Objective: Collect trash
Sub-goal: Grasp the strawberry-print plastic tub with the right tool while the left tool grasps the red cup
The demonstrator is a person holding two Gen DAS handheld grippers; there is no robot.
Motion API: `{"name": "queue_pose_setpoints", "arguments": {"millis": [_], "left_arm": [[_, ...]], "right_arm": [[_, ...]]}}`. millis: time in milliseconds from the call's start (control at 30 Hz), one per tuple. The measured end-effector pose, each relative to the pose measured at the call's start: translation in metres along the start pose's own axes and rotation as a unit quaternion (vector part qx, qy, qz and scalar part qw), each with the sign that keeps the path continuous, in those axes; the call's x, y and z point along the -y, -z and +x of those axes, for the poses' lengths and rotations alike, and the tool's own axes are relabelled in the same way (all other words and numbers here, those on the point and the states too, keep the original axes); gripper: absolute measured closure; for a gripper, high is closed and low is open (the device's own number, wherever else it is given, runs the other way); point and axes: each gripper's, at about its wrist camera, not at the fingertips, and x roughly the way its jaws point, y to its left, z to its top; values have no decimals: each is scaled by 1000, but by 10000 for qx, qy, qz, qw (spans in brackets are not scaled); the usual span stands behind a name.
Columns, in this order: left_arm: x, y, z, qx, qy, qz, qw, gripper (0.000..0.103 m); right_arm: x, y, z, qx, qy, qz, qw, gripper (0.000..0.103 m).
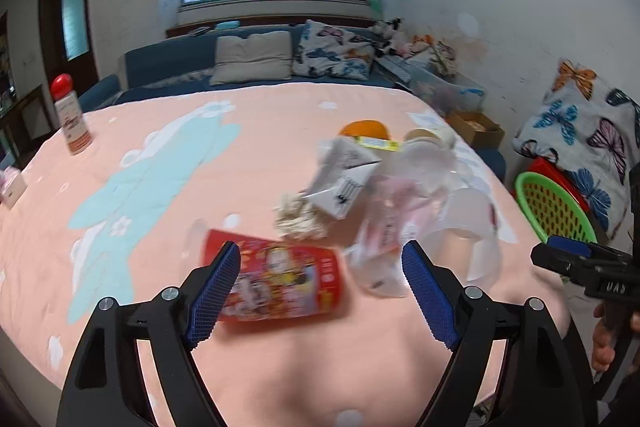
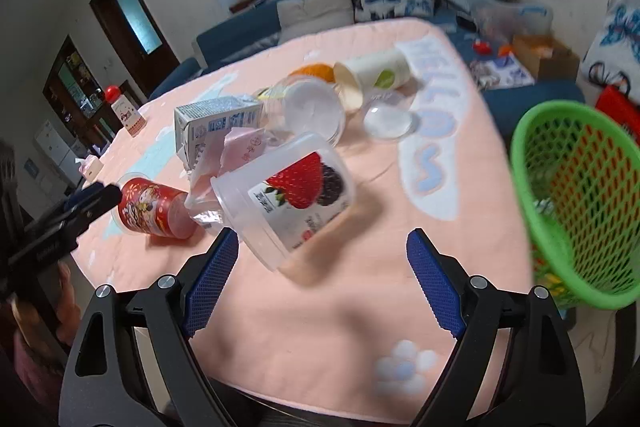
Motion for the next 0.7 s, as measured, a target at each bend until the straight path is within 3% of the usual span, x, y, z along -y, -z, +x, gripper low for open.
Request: {"name": "queue_pose_setpoints", "arguments": {"millis": [233,433,533,700], "left_arm": [[-29,4,3,2,-19,-209,9998,21],[-44,8,6,-18,11,-205,9998,20],[-55,10,9,-49,19,-240,9997,20],[-71,11,15,-110,42,-309,9995,20]], "right_arm": [[3,-25,26,-513,-464,1100,9915,17],[24,-38,53,-861,-798,2482,9616,17],[27,-39,61,-941,-785,2769,9530,17],[24,-38,68,-1088,-689,2876,9490,16]]}}
